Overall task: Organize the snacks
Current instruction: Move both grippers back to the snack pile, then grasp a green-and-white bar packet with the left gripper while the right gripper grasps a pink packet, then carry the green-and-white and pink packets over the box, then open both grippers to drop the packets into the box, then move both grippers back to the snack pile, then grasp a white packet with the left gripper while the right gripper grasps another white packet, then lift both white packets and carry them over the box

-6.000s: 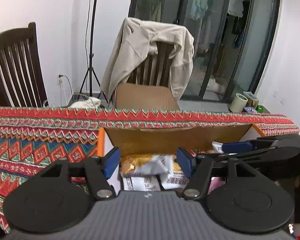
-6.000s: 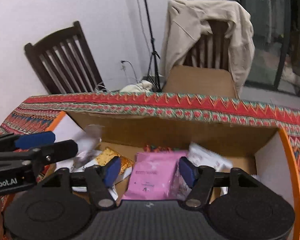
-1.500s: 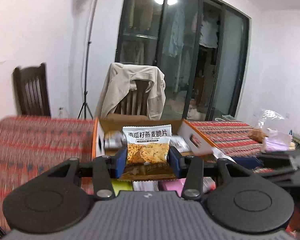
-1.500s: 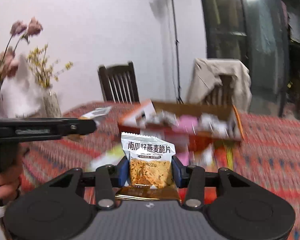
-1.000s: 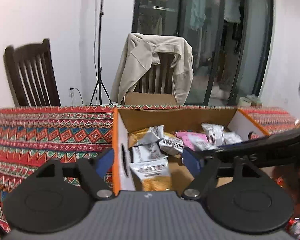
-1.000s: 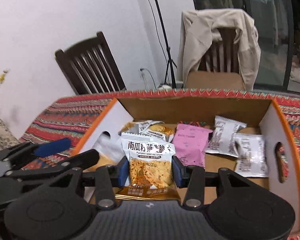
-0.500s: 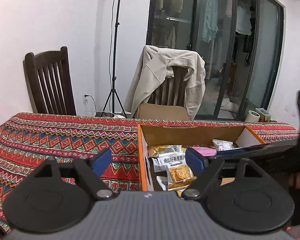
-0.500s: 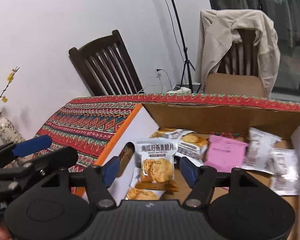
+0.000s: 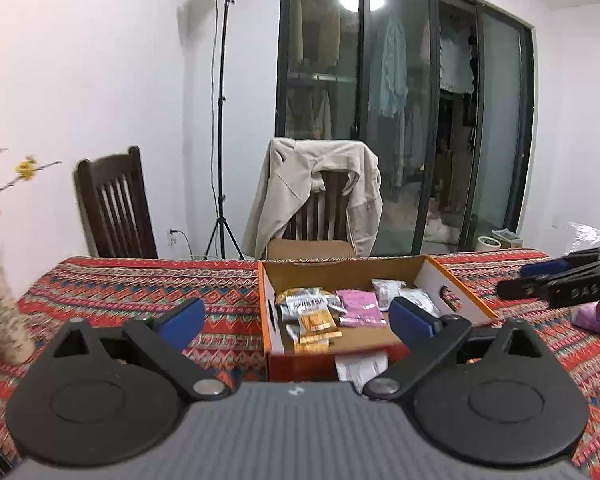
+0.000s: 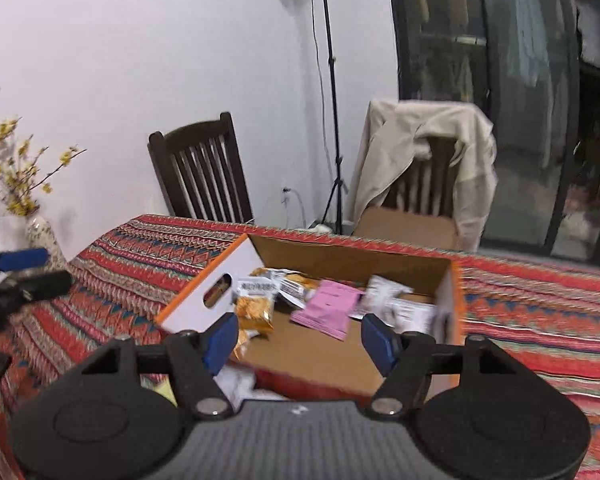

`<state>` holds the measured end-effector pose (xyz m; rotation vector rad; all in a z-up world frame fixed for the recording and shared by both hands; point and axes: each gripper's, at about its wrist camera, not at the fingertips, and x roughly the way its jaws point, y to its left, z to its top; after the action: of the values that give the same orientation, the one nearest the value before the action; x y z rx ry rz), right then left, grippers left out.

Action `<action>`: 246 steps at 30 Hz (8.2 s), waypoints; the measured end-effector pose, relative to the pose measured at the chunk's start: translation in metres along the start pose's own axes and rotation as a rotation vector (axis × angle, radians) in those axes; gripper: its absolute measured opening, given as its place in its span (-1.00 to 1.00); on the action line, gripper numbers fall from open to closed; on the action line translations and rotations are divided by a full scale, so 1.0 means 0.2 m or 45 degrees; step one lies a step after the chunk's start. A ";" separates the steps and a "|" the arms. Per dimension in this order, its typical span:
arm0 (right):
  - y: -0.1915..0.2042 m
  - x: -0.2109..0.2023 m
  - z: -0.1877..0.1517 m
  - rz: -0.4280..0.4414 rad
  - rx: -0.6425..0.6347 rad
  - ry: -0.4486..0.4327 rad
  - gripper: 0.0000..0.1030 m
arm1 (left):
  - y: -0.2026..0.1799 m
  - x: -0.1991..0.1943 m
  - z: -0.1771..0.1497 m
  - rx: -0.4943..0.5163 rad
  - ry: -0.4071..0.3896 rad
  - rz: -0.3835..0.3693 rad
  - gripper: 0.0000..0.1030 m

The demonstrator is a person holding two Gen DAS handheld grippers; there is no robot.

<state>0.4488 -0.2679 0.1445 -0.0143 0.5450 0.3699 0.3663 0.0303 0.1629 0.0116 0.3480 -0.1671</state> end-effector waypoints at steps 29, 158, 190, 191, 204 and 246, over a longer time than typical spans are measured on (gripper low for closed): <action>0.36 -0.84 -1.39 -0.151 0.044 0.024 0.56 | -0.25 -0.64 -0.92 -0.167 0.233 0.091 1.00; 0.15 0.15 0.08 -0.045 -0.171 -0.032 0.49 | -0.05 0.28 0.13 -0.117 0.106 -0.107 0.61; 0.33 -0.83 -1.25 -0.108 0.009 0.009 0.71 | -0.38 -0.53 -0.80 -0.094 0.274 -0.038 0.89; 0.32 -0.82 -1.24 -0.107 0.013 0.004 0.71 | -0.38 -0.52 -0.80 -0.099 0.278 -0.034 0.89; 0.27 -0.55 -0.94 -0.031 0.004 -0.063 0.66 | -0.28 -0.08 -0.65 -0.095 0.234 -0.015 0.88; 0.29 0.65 -0.44 -0.122 0.023 0.318 -0.21 | 0.04 0.12 -0.61 -0.337 0.246 -0.111 -0.21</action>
<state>0.4862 -0.1789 0.0080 -0.0694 0.7918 0.2707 0.3484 0.0384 0.0406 -0.2507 0.5615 -0.2058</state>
